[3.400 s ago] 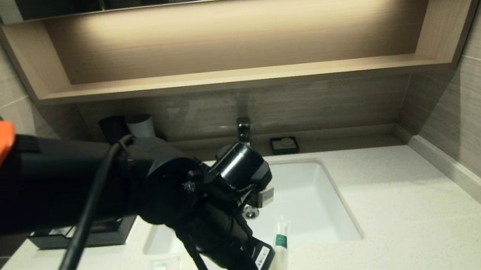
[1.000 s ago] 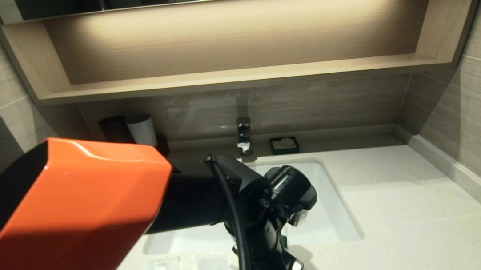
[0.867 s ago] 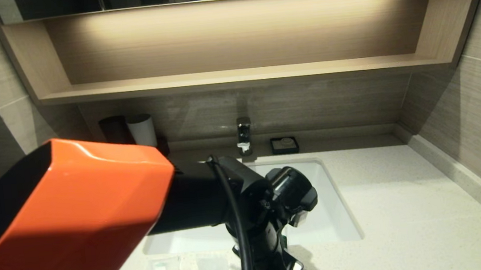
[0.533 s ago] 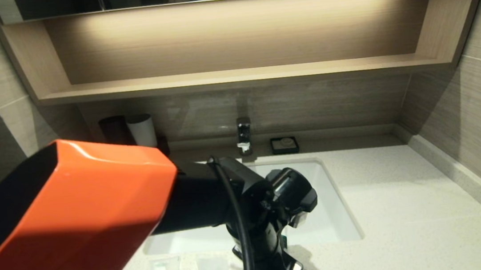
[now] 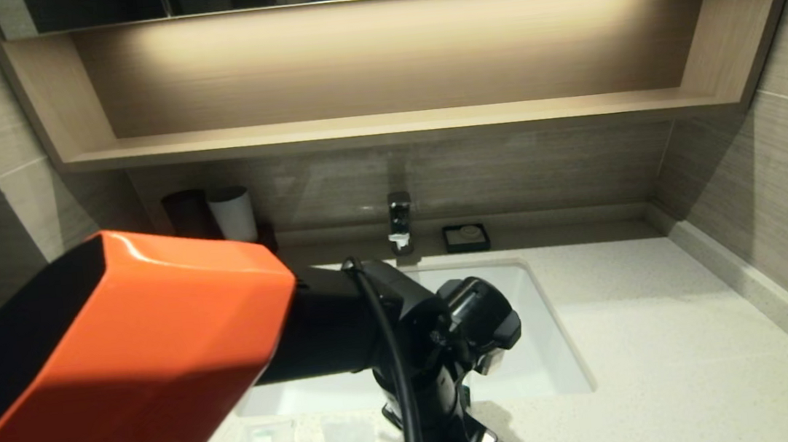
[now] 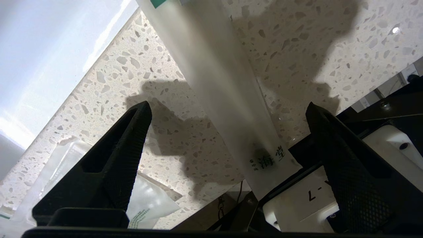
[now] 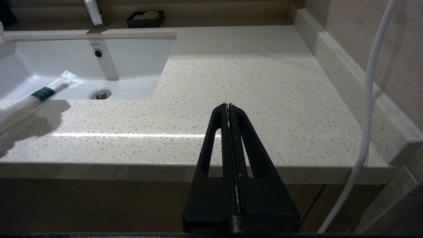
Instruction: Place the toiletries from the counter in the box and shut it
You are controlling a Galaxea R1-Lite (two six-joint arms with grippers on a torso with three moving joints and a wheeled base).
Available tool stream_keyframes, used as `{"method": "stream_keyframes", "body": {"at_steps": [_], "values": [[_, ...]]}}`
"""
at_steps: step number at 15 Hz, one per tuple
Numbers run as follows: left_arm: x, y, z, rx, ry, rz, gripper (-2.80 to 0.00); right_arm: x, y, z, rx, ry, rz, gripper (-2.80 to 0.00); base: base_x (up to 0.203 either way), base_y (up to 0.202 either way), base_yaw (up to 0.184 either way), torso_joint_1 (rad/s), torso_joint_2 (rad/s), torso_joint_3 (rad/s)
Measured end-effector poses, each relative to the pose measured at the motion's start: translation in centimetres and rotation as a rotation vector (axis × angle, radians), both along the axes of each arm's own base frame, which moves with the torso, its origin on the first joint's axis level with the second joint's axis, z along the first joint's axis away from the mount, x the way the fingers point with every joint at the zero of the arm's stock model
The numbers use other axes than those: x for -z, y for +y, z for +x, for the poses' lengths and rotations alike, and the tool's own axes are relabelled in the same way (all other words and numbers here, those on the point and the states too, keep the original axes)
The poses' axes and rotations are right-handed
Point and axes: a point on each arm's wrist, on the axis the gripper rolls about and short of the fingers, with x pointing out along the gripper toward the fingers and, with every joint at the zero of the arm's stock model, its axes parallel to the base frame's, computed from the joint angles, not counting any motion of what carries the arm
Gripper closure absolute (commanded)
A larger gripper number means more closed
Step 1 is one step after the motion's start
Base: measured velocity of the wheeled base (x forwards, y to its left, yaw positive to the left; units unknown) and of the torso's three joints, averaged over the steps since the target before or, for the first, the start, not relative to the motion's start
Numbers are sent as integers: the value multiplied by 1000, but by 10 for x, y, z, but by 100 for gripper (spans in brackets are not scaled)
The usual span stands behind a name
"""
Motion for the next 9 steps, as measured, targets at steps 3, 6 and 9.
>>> {"method": "stream_keyframes", "body": {"at_steps": [3,6,9], "values": [[1,0,0,1,1,2,-280,0,0,0,0,0,0,0,0,0,0,0,0,0],[1,0,0,1,0,3,-280,0,0,0,0,0,0,0,0,0,0,0,0,0],[3,-1,0,2,3,8,-280,0,0,0,0,0,0,0,0,0,0,0,0,0]]}}
